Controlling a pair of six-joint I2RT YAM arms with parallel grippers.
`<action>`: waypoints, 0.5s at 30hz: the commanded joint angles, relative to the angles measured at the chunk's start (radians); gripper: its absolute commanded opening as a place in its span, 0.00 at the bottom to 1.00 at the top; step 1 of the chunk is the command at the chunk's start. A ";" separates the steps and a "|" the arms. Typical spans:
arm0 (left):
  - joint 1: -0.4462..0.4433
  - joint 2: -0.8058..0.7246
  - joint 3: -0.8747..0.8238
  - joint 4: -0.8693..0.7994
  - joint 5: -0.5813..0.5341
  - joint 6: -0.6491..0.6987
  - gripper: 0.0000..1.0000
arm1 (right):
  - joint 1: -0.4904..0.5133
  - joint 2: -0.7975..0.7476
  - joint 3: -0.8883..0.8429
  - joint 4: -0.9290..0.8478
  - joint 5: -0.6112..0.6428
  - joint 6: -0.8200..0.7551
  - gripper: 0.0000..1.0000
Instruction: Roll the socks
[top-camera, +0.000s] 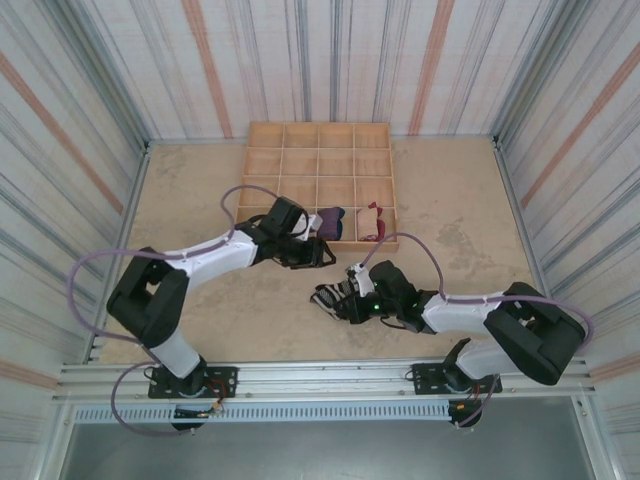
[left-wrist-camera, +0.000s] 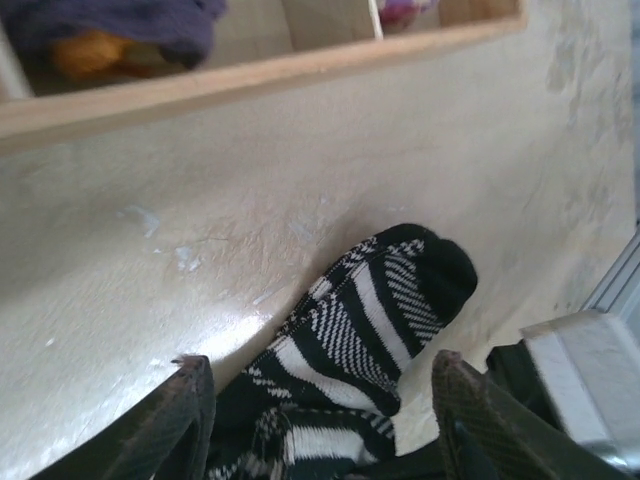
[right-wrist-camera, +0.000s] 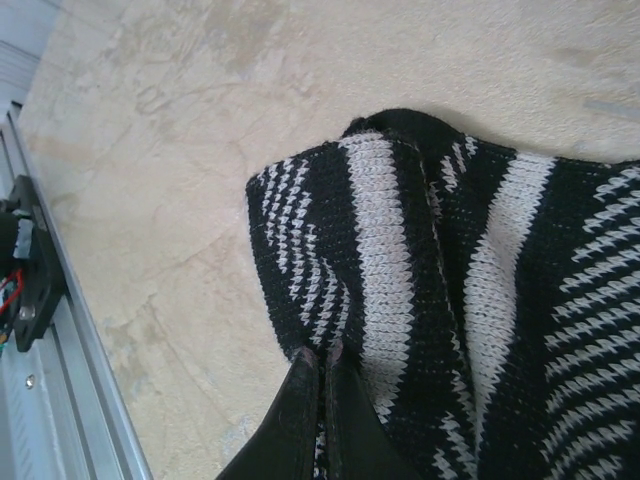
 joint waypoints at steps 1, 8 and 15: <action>-0.017 0.031 0.015 -0.051 0.058 0.111 0.56 | 0.000 0.022 -0.016 -0.106 0.003 0.028 0.00; -0.030 -0.180 -0.168 0.017 -0.061 -0.095 0.59 | 0.011 -0.013 0.001 -0.157 0.083 0.027 0.00; -0.160 -0.440 -0.406 0.131 -0.260 -0.567 0.72 | 0.036 0.002 0.041 -0.186 0.134 0.028 0.00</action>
